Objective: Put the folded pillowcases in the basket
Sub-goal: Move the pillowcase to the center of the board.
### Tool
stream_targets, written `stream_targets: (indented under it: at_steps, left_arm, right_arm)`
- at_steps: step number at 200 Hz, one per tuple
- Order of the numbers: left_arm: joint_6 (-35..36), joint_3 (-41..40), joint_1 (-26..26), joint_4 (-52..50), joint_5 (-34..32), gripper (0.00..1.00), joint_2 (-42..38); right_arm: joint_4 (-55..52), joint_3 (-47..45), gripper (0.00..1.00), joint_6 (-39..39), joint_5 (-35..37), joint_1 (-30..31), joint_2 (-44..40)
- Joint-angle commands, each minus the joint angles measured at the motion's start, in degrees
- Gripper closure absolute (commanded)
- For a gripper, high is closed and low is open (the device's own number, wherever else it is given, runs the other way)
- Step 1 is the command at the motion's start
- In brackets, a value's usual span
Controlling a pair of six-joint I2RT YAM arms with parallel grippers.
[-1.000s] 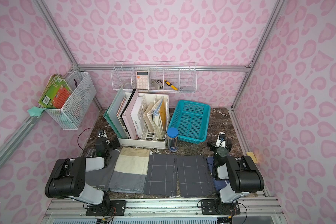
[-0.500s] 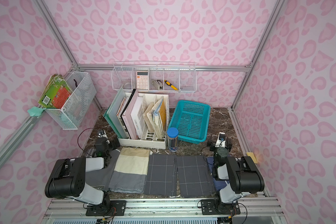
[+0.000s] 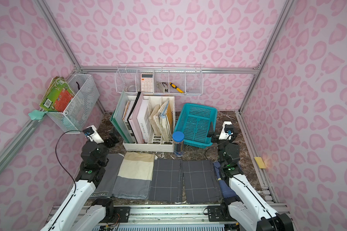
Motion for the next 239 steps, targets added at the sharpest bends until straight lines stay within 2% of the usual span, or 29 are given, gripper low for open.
stream_targets:
  at_steps: [1, 18, 25, 37, 58, 70, 94, 117, 140, 159, 187, 211, 239]
  left_arm:
    - [-21.24, 7.25, 0.11, -28.81, -10.30, 0.01, -2.59]
    - [-30.69, 13.48, 0.20, -46.19, -12.54, 0.01, -3.35]
    - [-32.08, 15.10, 0.20, -50.90, -11.91, 0.01, -3.71]
    - [-32.19, 16.98, 0.18, -56.68, -9.36, 0.01, -4.53]
    - [-26.94, 16.75, 0.20, -59.17, 2.21, 0.01, -7.31]
    - [-24.46, 15.32, 0.19, -58.76, 12.23, 0.01, -9.02]
    - [-26.17, 10.78, -0.30, -57.27, 26.89, 0.01, -10.88]
    - [-29.40, 7.03, -3.00, -56.96, 33.46, 0.01, -10.76]
    - [-32.11, 4.88, -10.18, -56.29, 31.33, 0.01, -10.55]
    - [-34.11, 4.12, -15.74, -55.05, 28.59, 0.01, -9.43]
    - [-36.70, 2.69, -22.49, -51.05, 26.25, 0.01, -5.96]
    - [-38.82, 2.07, -28.30, -47.49, 23.96, 0.01, -1.96]
    - [-40.82, 2.41, -34.69, -43.52, 21.77, 0.01, 3.43]
  right_arm:
    - [-19.93, 2.99, 0.01, 18.79, -2.19, -0.72, -4.79]
    - [-22.14, 2.96, 0.00, 21.07, -10.76, -3.02, -8.62]
    - [-23.76, 3.49, 0.01, 21.10, -13.69, -3.61, -9.78]
    - [-29.65, 5.75, 0.01, 21.14, -14.80, -3.55, -10.83]
    - [-43.20, 11.14, 0.00, 21.07, -14.68, -2.61, -10.27]
    - [-48.41, 12.63, 0.01, 20.62, -16.23, -1.27, -9.73]
    - [-55.84, 12.64, 0.01, 23.27, -15.31, 6.27, -9.30]
    - [-60.70, 10.55, 0.02, 28.18, -7.98, 18.02, -8.35]
    - [-62.78, 7.00, 0.02, 34.14, -2.01, 28.77, -6.08]
    - [-62.00, 3.16, 0.02, 38.59, -1.33, 33.40, -3.95]
    - [-56.52, -3.45, 0.02, 42.88, -5.65, 34.64, -1.23]
    - [-52.17, -7.71, 0.02, 45.20, -6.63, 34.65, 0.64]
    - [-47.01, -11.82, 0.03, 46.84, -8.35, 32.48, 2.54]
